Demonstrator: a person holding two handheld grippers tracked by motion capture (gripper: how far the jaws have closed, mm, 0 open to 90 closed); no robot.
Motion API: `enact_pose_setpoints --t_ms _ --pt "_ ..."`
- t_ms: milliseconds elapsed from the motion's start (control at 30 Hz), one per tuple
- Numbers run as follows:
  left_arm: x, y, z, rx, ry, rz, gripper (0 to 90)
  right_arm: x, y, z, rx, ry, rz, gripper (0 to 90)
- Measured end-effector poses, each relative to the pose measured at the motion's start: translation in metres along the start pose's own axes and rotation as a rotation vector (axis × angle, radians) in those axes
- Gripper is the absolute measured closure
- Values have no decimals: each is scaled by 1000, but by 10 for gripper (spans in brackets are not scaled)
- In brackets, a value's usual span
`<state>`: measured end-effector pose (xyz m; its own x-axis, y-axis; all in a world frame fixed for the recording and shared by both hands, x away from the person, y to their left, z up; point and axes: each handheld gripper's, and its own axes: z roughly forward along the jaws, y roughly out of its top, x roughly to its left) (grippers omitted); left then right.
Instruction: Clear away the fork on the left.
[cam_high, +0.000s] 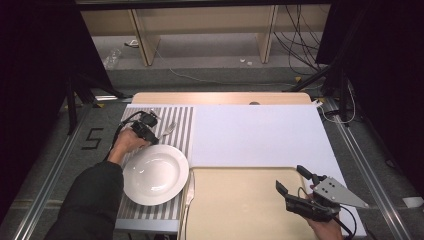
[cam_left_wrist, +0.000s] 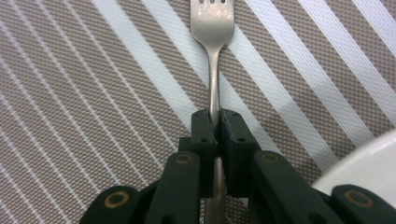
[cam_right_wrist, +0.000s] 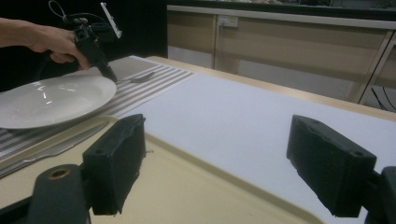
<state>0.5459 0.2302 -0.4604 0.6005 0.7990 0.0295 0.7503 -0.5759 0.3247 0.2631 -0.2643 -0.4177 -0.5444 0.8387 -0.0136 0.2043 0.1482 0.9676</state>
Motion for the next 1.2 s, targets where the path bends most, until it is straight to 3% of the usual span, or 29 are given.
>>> enact_pose_setpoints --t_ms 133,200,333,567,667,800,1000,1200 --pt "4 -2 -6 -30 5 0 842 -1 0 0 0 0 1 204" --pt "7 -3 -12 -57 31 -23 842 -1 0 0 3 -1 -2 204" --pt "11 -3 -24 -95 36 -40 842 0 0 0 4 -1 -4 204" --pt "5 -7 -52 -213 27 -72 842 0 -1 0 7 -2 -2 204" --pt "0 -15 -66 -284 4 -86 842 0 0 -1 12 -3 -2 204" --pt "-4 -26 -75 -321 -9 -105 842 0 -1 0 6 -3 -1 204" --pt "-14 -42 -92 -400 -91 -141 842 1 -1 1 1 -4 2 204" --pt "-31 -52 -109 -454 -148 -127 841 1 -1 1 1 -4 -3 204"
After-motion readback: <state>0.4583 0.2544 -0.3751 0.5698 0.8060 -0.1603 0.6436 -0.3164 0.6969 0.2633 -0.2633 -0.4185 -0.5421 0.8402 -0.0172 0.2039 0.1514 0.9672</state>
